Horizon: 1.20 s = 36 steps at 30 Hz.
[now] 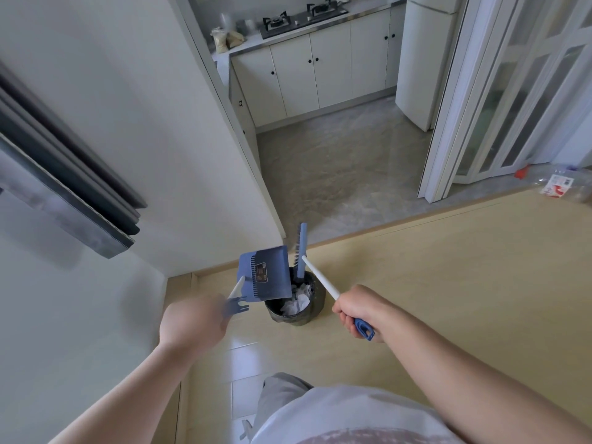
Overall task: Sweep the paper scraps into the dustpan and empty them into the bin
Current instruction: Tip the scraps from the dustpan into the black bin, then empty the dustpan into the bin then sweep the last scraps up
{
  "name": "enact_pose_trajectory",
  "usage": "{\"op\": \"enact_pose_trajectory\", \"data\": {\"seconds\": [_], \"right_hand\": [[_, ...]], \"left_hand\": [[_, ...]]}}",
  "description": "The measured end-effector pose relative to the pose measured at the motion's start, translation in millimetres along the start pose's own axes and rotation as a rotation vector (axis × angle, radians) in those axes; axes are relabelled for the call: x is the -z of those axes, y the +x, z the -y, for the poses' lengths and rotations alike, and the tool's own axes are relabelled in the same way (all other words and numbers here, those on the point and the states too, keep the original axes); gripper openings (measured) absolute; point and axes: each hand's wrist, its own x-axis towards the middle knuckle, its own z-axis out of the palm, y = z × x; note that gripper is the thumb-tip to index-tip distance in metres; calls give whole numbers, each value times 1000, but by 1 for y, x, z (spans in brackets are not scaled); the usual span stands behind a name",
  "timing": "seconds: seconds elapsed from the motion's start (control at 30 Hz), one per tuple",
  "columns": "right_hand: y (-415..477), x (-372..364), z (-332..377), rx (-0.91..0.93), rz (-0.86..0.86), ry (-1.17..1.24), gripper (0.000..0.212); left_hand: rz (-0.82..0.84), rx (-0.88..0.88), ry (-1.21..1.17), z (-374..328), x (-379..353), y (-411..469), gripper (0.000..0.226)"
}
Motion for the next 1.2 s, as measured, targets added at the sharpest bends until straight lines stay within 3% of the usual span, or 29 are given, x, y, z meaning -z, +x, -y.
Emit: {"op": "enact_pose_trajectory", "data": {"seconds": [0.17, 0.27, 0.43, 0.53, 0.63, 0.83, 1.07, 1.2], "right_hand": [[-7, 2, 1, 22, 21, 58, 20], [-11, -3, 1, 56, 2, -28, 17], [-16, -10, 8, 93, -22, -152, 26], [-17, -22, 14, 118, -27, -86, 18], [-17, -38, 17, 137, -3, -91, 30], [-28, -76, 24, 176, 103, -164, 31], [-36, -139, 14, 165, 230, -396, 27], [-40, -169, 1, 158, 318, -665, 15]], "left_hand": [[51, -54, -59, -2, 2, -6, 44], [62, -36, -81, -5, -1, -13, 47], [85, 249, -80, -4, 23, -23, 26], [90, 418, -147, 1, 31, -34, 32], [59, 599, -237, 9, 31, -51, 43], [55, 948, -319, 32, 40, -103, 54], [107, 1207, -337, 42, 35, -199, 50], [152, 1332, -350, 34, 25, -263, 44]]}}
